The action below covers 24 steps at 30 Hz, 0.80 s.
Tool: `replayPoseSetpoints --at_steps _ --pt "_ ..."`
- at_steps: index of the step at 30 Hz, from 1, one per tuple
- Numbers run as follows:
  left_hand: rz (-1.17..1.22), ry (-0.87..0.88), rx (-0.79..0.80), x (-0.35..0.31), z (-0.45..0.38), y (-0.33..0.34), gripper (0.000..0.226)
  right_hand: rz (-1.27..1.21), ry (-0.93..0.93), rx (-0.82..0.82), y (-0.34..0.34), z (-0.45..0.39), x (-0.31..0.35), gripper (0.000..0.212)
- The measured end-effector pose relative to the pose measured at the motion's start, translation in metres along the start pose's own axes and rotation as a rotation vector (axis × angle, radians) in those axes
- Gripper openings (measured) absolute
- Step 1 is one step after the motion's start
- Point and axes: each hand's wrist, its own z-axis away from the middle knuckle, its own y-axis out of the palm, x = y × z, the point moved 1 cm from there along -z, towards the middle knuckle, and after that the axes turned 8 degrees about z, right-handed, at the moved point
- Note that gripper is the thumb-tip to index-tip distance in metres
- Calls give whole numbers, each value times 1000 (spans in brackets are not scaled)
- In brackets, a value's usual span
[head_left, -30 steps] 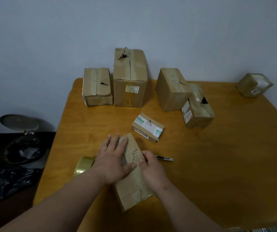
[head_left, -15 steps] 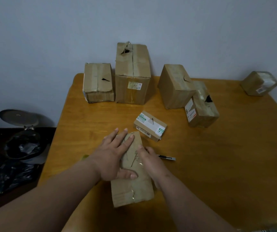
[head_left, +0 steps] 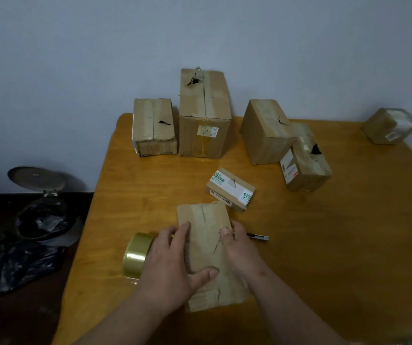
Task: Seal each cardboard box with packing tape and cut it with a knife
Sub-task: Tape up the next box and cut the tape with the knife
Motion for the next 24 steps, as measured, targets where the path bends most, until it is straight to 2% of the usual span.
replayPoseSetpoints --at_steps 5,8,10,12,14,16,18,21,24 --pt "204 -10 125 7 -9 -5 100 -81 -3 -26 6 4 7 61" --pt "122 27 215 7 -18 -13 89 -88 -13 -65 8 0 9 71" --pt "20 73 198 8 -23 -20 81 -114 -53 -131 11 -3 10 73" --pt "58 71 74 13 -26 -32 75 -64 -111 -245 12 -3 11 69" --pt "248 -61 -119 30 -26 -47 63 19 -182 -386 11 -2 13 62" --pt "413 -267 -306 59 -23 -60 50 109 -280 -510 10 2 18 55" --pt "461 -494 -390 93 -14 -69 46 215 -395 -596 14 6 30 48" --pt "446 -686 -284 127 7 -67 44 367 -564 -615 31 14 52 38" --pt "362 -686 -58 137 22 -52 41 542 -729 -522 54 24 68 37"
